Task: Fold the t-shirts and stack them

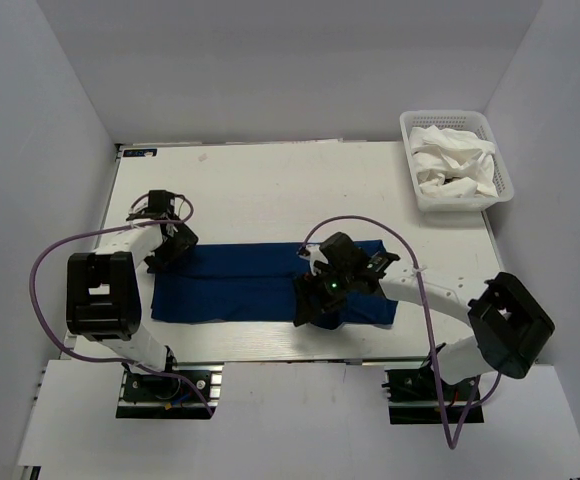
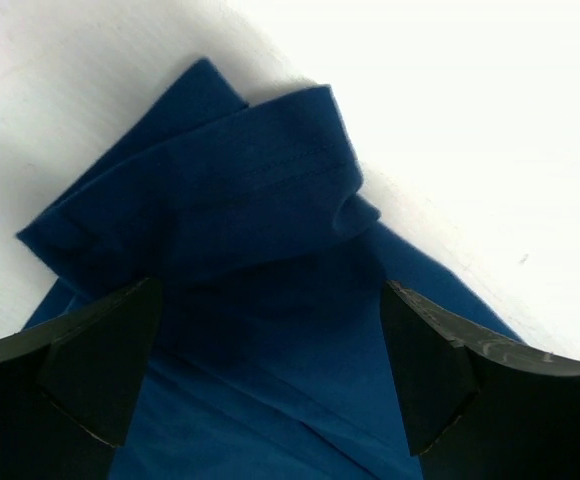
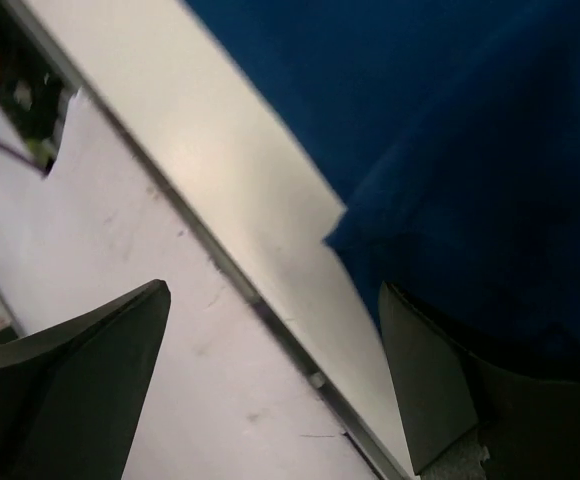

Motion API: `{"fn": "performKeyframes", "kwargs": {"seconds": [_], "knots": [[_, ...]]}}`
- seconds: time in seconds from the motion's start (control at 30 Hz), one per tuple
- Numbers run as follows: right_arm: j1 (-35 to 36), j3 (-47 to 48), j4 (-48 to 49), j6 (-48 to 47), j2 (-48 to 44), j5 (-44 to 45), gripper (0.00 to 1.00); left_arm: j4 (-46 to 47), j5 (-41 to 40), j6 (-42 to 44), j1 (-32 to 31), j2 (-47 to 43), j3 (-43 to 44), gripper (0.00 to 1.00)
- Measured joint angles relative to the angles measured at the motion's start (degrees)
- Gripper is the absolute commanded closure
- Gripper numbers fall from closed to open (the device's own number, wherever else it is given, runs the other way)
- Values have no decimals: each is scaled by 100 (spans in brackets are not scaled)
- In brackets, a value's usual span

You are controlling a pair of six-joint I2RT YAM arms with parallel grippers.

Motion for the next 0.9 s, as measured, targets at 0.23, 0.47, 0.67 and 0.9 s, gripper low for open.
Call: {"fn": "performKeyframes", "kwargs": {"seconds": [0.23, 0.47, 0.67, 0.9], "knots": [[-426, 188, -243, 140, -868, 868, 10, -188, 4, 90, -72, -496, 251, 0], [-1209, 111, -402, 706, -973, 1589, 10, 114, 573, 291, -675, -1307, 166, 0], [-1725, -142, -520, 1049, -162, 1891, 10, -2, 645, 269, -1250, -1191, -647, 0], [-2017, 579, -704, 1217, 903, 2216, 10, -155, 398, 118, -1637, -684, -863, 0]]}}
